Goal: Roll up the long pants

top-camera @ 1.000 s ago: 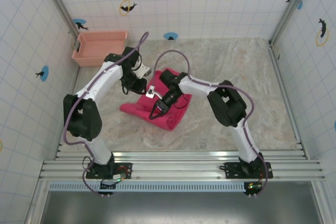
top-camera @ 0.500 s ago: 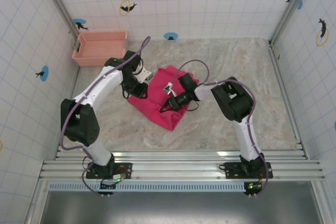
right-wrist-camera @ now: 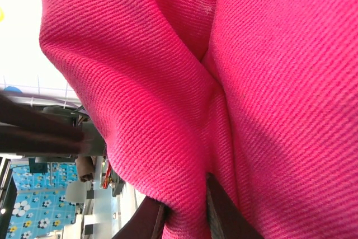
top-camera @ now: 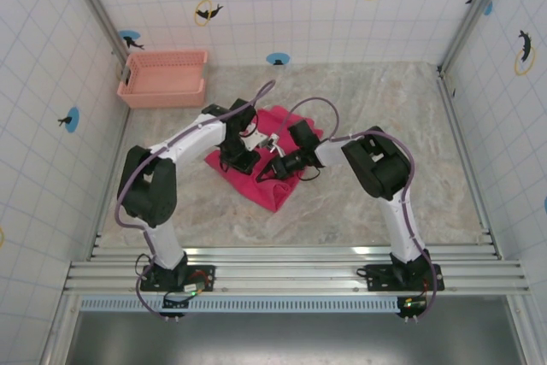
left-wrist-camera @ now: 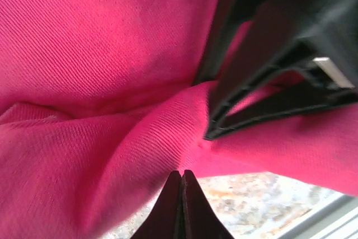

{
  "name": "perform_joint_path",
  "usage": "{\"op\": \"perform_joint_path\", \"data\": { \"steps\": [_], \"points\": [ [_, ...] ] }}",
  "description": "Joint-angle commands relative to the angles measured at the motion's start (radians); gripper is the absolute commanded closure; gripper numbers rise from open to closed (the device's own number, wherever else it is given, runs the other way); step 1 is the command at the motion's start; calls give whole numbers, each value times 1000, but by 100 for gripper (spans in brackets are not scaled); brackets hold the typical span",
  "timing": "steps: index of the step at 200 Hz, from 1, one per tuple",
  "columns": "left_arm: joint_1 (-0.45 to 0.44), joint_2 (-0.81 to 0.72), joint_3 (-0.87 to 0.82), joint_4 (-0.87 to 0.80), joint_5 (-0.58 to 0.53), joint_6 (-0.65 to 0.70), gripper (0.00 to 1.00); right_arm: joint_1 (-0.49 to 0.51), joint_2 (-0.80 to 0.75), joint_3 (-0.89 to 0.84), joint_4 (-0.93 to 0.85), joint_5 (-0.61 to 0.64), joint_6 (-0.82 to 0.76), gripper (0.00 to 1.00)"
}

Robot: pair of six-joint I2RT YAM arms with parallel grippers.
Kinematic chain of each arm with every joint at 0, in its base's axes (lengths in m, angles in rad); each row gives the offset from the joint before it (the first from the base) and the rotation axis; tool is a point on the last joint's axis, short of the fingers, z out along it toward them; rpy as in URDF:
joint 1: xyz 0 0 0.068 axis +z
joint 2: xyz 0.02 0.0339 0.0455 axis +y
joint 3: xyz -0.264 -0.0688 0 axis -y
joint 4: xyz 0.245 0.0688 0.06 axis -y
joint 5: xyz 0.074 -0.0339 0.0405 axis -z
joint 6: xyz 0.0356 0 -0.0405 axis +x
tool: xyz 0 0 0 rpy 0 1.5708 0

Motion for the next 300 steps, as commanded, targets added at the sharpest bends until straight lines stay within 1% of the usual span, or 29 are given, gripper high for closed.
{"op": "perform_joint_path", "data": {
  "steps": [1,33,58,70,106,115,124,133,137,144,163,172,185,188,189,191,192,199,207,210,231,252,261,268,279,300],
  "points": [
    [5,8,-37,1,-68,-26,100,-11,37,-13,-57,90,-42,98],
    [6,1,-40,7,-116,-34,100,-12,40,-4,-81,82,-58,98],
    [8,58,-7,11,-178,-40,100,-12,42,1,-104,76,-72,98],
    [12,113,74,5,-202,-47,100,-9,41,1,-124,78,-92,98],
    [18,319,289,-55,-207,-44,100,-10,39,-17,-157,81,-130,96],
    [24,355,320,-65,-193,-39,100,-10,32,-18,-191,93,-161,94],
    [30,389,351,-79,-175,-36,100,-11,18,-15,-247,114,-210,80],
    [33,406,361,-77,-171,-33,100,-13,-14,-17,-319,188,-267,66],
    [36,412,362,-77,-169,-33,100,-14,-33,-22,-342,217,-289,62],
    [39,419,361,-74,-165,-30,100,-16,-66,-34,-352,234,-313,59],
    [52,438,354,-68,-148,-23,100,-21,-164,-35,-435,339,-380,55],
    [56,448,355,-70,-139,-17,100,-9,-220,-17,-525,426,-439,53],
    [58,458,355,-69,-132,-14,100,19,-300,5,-618,542,-517,46],
    [59,460,355,-68,-129,-12,100,30,-319,7,-635,584,-528,45],
    [59,460,355,-67,-126,-12,100,35,-325,9,-639,597,-532,44],
    [58,461,356,-67,-123,-11,100,43,-337,10,-648,617,-541,37],
    [58,463,356,-67,-122,-11,100,45,-343,12,-652,624,-545,35],
    [60,468,358,-69,-115,-10,100,77,-381,18,-682,701,-577,32],
    [60,472,360,-66,-110,-10,100,124,-417,24,-711,790,-609,30],
    [60,474,360,-65,-105,-10,100,141,-430,26,-718,841,-619,29],
    [63,489,373,-70,-84,-4,100,269,-499,1,-713,1046,-650,25],
    [64,496,382,-76,-76,1,100,381,-530,-32,-673,1199,-642,23],
    [63,499,388,-81,-74,5,100,427,-529,-41,-658,1239,-646,23],
    [62,501,391,-83,-72,7,100,461,-523,-41,-647,1305,-633,23],
    [64,501,393,-85,-65,10,100,499,-504,-42,-624,1338,-636,22],
    [64,501,397,-90,-60,13,100,556,-444,-11,-619,1459,-629,22]
  ]
}}
